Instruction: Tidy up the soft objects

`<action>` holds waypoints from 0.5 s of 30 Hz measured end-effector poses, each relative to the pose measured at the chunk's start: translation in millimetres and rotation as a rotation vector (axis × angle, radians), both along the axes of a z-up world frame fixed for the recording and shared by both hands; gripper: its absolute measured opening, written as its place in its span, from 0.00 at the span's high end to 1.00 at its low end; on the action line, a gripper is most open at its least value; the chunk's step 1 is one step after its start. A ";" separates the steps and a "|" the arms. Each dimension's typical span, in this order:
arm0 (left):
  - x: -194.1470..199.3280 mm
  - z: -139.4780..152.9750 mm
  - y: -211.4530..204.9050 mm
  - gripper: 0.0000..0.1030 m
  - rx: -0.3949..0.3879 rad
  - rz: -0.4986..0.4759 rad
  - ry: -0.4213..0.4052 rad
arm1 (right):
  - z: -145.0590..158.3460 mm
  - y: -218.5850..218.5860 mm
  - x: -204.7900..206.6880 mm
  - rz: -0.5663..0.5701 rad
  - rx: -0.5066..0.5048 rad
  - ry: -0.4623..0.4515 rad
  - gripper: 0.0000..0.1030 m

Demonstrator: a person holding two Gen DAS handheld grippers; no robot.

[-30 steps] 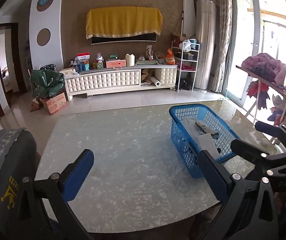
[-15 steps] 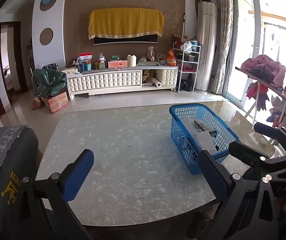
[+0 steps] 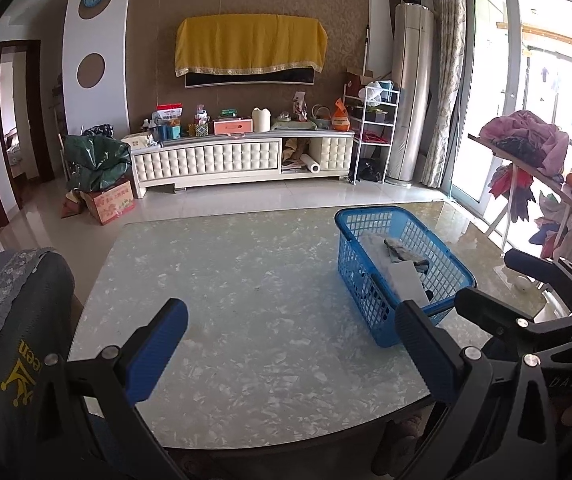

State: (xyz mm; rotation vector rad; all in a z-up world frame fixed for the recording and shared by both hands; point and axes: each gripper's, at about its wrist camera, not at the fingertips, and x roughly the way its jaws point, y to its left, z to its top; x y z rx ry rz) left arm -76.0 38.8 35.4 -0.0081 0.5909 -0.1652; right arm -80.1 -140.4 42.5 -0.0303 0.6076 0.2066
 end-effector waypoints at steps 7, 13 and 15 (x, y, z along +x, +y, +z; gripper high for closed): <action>-3.1 0.1 0.8 0.00 0.009 0.018 -0.008 | -2.4 1.7 -3.7 0.005 0.000 0.003 0.00; -4.7 1.1 2.9 0.00 0.006 0.013 -0.008 | -2.4 1.5 -4.2 0.005 0.000 0.004 0.00; -4.5 2.1 2.0 0.00 0.002 0.012 -0.008 | -2.4 1.5 -5.0 0.004 0.002 0.003 0.00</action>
